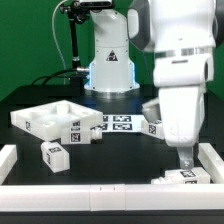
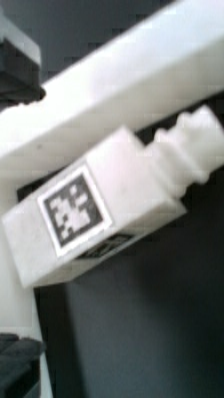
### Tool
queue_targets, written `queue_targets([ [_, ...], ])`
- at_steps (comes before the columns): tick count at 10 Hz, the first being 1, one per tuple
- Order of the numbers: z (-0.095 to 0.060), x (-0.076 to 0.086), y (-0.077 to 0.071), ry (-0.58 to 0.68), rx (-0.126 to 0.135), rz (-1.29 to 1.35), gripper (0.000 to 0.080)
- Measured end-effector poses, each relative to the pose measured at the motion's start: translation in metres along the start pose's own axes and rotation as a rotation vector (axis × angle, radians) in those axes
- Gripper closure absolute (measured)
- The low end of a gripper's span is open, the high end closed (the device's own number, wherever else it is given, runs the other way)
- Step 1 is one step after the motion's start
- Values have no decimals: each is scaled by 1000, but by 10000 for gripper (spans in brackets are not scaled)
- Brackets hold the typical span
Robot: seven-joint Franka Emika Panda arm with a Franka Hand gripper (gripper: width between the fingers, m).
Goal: Assemble one leg
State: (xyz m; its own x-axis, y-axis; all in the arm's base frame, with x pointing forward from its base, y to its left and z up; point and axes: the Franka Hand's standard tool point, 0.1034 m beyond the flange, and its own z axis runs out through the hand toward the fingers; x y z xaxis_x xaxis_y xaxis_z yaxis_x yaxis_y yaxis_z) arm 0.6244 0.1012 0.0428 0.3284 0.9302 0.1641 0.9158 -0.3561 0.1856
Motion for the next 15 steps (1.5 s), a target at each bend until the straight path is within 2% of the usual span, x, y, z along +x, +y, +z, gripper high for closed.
queue_targets([
  [4, 2, 0, -3, 2, -2, -7, 150],
  [7, 20, 4, -9, 11, 2, -19, 150],
  [9, 21, 4, -9, 23, -15, -18, 150],
  [13, 21, 1, -9, 22, -14, -14, 150],
  [14, 21, 1, -8, 22, -14, -13, 198],
  [15, 21, 0, -8, 21, -14, -13, 198],
])
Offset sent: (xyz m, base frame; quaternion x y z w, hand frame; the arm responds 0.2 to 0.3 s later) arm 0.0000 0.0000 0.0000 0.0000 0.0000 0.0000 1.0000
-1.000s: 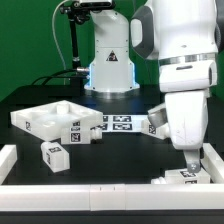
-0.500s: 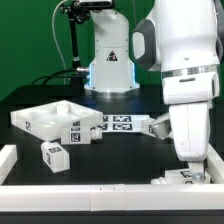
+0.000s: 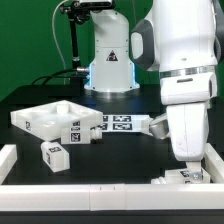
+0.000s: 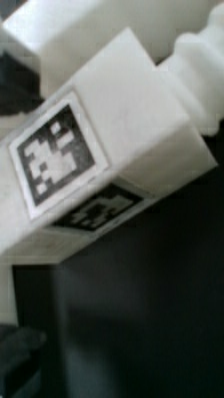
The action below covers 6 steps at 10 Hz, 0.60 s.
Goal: Assemble one leg
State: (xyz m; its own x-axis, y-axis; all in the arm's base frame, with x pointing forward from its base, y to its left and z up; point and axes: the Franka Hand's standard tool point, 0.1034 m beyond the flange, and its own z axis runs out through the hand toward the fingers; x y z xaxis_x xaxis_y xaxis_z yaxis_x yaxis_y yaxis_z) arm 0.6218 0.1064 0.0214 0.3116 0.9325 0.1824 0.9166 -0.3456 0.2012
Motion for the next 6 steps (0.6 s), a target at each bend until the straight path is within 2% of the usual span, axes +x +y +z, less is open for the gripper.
queue_targets([
  [1, 0, 0, 0, 0, 0, 0, 375],
  [2, 0, 0, 0, 0, 0, 0, 375],
  [3, -1, 1, 1, 1, -3, 0, 508],
  [6, -2, 0, 3, 1, -4, 2, 508],
])
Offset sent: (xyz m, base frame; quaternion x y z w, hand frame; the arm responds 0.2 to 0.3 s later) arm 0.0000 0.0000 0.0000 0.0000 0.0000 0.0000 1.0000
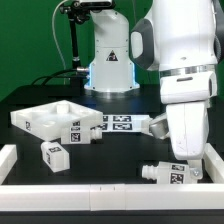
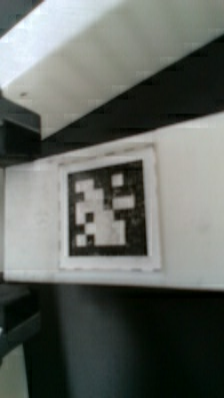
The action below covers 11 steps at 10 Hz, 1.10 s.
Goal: Assemble one leg
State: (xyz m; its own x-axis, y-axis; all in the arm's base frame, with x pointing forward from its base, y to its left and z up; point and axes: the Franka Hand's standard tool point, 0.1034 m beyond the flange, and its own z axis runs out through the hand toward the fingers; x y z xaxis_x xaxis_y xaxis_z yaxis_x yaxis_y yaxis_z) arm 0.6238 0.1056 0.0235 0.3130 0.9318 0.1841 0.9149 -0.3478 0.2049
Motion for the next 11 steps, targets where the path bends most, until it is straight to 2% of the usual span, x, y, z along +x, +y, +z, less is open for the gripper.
queue_targets([
  [2, -13, -12, 8, -5, -15, 54, 509],
  [5, -28, -41, -5, -37, -3, 157, 509],
  [6, -31, -55, -6, -51, 0, 170, 509],
  [7, -33, -59, 0, -61, 6, 178, 509],
  [10, -33, -56, 0, -58, 5, 176, 509],
  [11, -42, -44, -11, -49, 0, 257, 509],
])
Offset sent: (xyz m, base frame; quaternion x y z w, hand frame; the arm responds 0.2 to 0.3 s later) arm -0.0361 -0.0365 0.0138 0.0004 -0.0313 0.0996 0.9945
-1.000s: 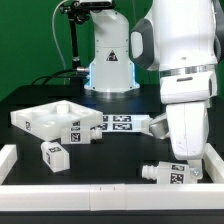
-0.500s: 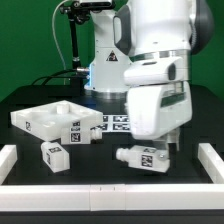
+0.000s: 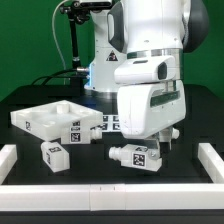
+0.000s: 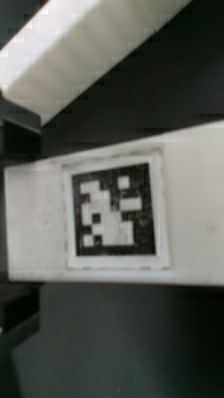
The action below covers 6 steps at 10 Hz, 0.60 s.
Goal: Assemble one leg
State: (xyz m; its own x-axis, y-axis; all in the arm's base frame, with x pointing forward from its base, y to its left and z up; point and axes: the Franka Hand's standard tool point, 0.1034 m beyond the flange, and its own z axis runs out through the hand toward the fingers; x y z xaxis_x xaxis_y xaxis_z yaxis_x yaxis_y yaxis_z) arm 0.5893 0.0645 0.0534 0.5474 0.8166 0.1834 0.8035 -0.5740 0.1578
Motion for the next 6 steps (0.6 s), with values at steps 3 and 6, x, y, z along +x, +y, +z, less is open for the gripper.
queue_targets([
  [3, -38, 6, -67, 8, 10, 106, 509],
  [6, -36, 6, -78, 16, 8, 87, 509],
])
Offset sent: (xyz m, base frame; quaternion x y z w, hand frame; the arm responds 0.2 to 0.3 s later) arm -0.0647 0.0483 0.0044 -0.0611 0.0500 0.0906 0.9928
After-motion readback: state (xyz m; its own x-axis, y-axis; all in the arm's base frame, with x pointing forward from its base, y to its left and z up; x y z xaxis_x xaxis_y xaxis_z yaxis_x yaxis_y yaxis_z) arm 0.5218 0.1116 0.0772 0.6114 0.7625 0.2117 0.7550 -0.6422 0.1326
